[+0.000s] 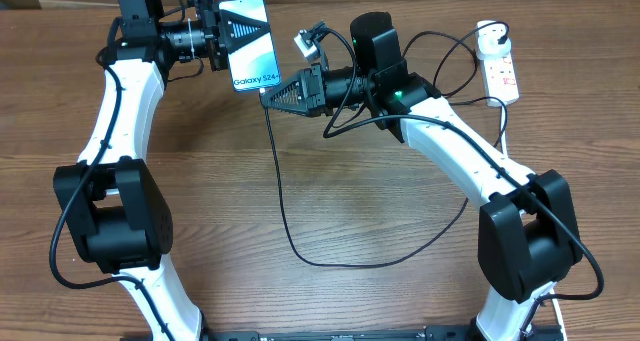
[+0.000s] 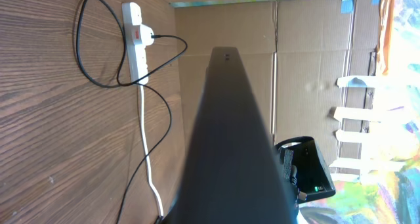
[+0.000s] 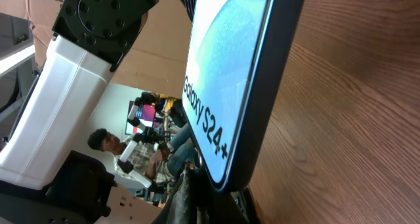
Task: Plug charger to phone and switch on socket
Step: 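Push the plug into the phone's port with the right gripper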
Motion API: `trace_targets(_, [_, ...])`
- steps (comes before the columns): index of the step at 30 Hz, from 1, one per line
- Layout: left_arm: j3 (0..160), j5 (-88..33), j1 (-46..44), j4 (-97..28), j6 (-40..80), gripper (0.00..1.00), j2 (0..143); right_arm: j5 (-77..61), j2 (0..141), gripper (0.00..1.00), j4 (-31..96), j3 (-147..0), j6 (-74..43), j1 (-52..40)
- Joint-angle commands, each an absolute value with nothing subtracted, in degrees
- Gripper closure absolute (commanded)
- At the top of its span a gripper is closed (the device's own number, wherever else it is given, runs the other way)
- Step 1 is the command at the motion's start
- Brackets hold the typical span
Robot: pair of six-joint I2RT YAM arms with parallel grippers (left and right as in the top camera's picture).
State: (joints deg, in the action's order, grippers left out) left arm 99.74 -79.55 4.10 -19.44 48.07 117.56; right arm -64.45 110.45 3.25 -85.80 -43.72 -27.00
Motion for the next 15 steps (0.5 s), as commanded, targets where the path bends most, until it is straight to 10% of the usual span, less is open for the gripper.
trace_targets(1, [100.6, -81.9, 4.1, -19.0, 48.5, 0.96, 115.9, -64.3, 110.8, 0.96, 3.3, -85.4, -44.0, -27.3])
trace_targets(15, [100.6, -81.9, 4.1, -19.0, 48.4, 0.96, 115.9, -63.7, 111.6, 0.96, 2.6, -85.4, -44.8, -28.0])
